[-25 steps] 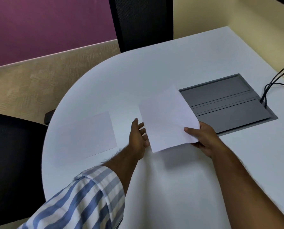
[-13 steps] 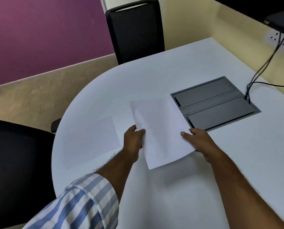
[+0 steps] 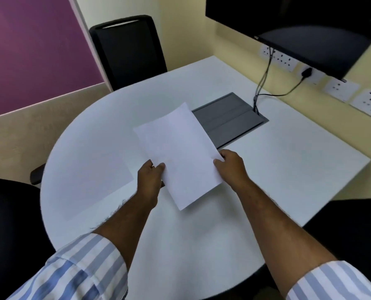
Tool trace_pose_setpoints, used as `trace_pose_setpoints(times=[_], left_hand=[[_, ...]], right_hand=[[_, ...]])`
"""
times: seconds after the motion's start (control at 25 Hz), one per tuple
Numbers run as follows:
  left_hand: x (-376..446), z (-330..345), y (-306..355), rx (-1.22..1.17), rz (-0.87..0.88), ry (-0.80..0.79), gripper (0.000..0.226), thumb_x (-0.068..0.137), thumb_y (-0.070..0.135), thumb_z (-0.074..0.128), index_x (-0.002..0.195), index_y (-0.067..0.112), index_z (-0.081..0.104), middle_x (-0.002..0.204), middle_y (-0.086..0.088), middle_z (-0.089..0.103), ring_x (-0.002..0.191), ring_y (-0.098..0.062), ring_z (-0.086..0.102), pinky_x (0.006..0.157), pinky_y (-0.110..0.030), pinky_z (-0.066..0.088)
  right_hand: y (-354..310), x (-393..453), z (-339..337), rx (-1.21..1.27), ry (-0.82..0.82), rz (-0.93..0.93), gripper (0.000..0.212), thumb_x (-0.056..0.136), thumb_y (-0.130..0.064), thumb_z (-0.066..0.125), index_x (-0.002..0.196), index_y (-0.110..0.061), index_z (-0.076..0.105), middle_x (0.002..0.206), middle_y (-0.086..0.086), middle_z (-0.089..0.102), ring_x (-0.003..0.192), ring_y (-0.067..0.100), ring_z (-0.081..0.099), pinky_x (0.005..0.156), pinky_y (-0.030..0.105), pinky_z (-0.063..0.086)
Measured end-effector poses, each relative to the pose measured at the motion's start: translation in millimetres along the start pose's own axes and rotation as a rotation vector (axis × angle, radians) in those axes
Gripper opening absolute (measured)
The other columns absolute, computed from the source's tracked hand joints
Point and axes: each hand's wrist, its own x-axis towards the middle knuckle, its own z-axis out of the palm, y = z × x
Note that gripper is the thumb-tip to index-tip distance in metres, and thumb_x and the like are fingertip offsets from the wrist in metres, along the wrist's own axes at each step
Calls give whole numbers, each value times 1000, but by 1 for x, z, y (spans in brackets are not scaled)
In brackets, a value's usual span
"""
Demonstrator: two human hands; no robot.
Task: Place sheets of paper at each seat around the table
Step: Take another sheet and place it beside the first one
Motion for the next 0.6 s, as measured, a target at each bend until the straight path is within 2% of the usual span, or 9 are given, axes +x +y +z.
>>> trace_pose_setpoints(times=[0.08, 0.12, 0.2, 0.28, 0.4, 0.6], left_hand=[[-12, 2, -12, 11, -4, -39, 28, 102, 14, 59, 128, 17, 67, 119, -2, 76, 106, -26, 73, 86, -45, 63], [-19, 3, -19, 15, -9, -54, 28, 102, 13, 58, 128, 16, 66, 120, -2, 75, 106, -26, 73, 82, -41, 63], [-35, 7, -27, 22, -21, -86, 27, 101, 12, 57, 126, 15, 67, 119, -4, 76, 102, -26, 74, 74, -36, 62], [-46, 9, -34, 35, -40, -113, 26, 99, 10, 58, 123, 12, 68, 116, -7, 77, 95, -25, 75, 75, -36, 63], [-57, 16, -45, 39, -91, -150, 33, 95, 2, 63, 127, 12, 62, 110, -12, 75, 91, -26, 75, 81, -40, 63], [-81, 69, -69, 29, -79, -102, 49, 87, -7, 72, 130, 12, 58, 93, -13, 73, 87, -25, 74, 79, -39, 64]], right_hand=[[8, -19, -7, -41, 53, 1, 28, 99, -17, 58, 123, -9, 70, 120, 5, 73, 100, 21, 67, 80, 24, 49], [13, -28, -10, -61, 75, 11, 28, 99, -16, 58, 123, -8, 70, 121, 7, 73, 103, 23, 67, 82, 24, 48], [24, -42, -16, -79, 96, 36, 35, 100, -17, 57, 132, -7, 67, 132, 10, 70, 118, 29, 66, 98, 31, 51], [31, -51, -22, -79, 85, 80, 42, 101, -18, 57, 141, -7, 62, 143, 10, 64, 130, 30, 61, 111, 38, 48], [45, -56, -36, -73, 73, 125, 41, 98, -17, 57, 137, -8, 64, 138, 10, 67, 126, 30, 63, 109, 43, 51], [83, -49, -84, -117, 95, 147, 40, 97, -15, 56, 135, -9, 66, 134, 8, 68, 122, 28, 65, 106, 40, 52]])
